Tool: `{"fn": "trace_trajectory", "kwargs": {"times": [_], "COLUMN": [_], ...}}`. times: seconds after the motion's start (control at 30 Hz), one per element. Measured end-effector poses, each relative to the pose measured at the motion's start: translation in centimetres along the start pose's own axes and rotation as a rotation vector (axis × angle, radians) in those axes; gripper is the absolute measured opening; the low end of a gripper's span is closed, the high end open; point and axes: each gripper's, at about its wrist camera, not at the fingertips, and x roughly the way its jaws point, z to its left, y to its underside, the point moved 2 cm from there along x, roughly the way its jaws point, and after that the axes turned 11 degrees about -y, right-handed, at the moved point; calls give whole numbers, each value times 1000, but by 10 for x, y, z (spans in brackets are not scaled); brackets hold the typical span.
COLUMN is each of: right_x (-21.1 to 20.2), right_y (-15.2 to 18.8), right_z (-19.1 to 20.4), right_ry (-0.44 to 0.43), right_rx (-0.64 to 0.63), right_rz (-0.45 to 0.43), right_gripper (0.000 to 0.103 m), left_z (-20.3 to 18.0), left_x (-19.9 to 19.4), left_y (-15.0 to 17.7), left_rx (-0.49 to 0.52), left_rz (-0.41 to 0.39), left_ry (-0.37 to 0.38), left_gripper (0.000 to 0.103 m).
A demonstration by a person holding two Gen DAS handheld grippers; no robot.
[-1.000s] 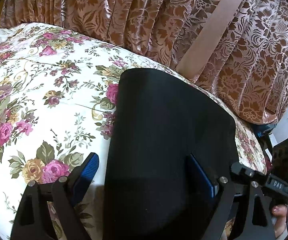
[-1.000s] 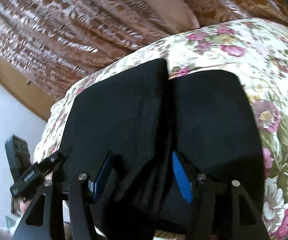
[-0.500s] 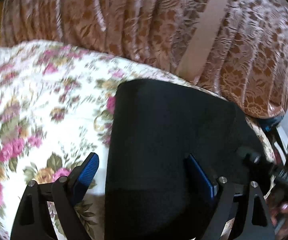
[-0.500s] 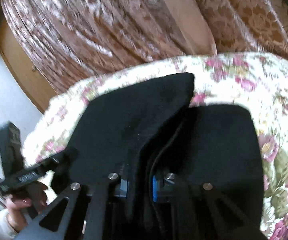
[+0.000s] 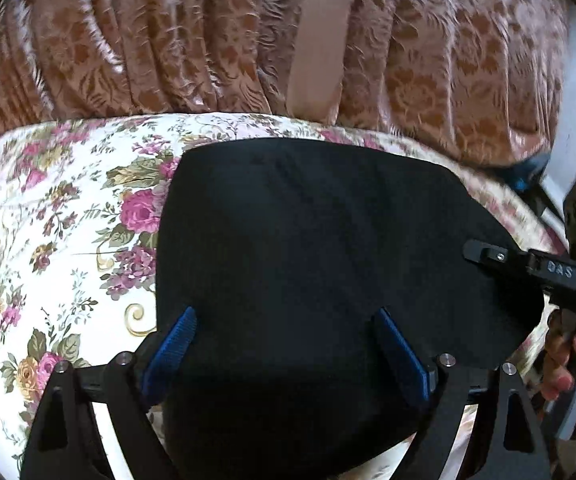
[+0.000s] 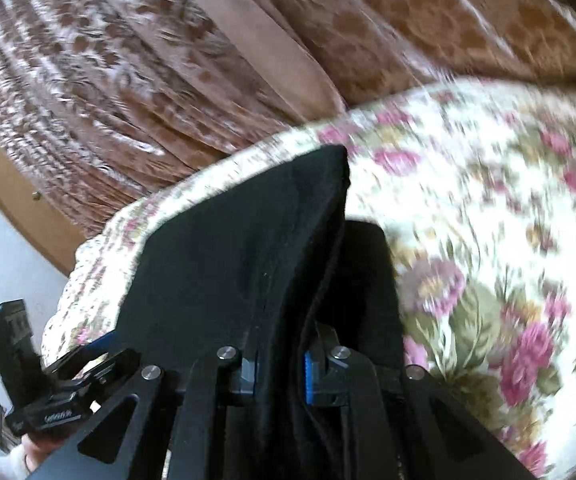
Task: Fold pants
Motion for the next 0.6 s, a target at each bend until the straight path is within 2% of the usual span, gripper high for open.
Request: {"fn": "trace_trajectory", "kwargs": {"times": [0.1, 0.2, 0.33, 0.43, 0.5, 0.6], "right_x": [12, 12, 7, -1, -16, -34], "right_y": [10, 13, 13, 7, 0, -13], "right_z": [-18, -25, -20, -10, 0, 24], "right_ry": [-8, -26, -7, 73, 140, 200], "right_rx": [53, 83, 81, 58, 18, -99], "right_rz": [-6, -28, -8, 23, -14, -87], "right_gripper": [16, 16, 24, 30, 30, 30], "left_z": [-10, -8, -4, 0, 6, 9], "left_x": [4, 6, 1, -12, -24, -38], "left_y": [9, 10, 9, 2, -8, -33], "left_rx": [68, 45, 39, 39, 32, 44], "left_rz": [-32, -40, -6, 13, 2, -47], "left_ry": [-33, -20, 1, 42, 71, 45], "left_gripper": [98, 101, 100, 97, 94, 94]}}
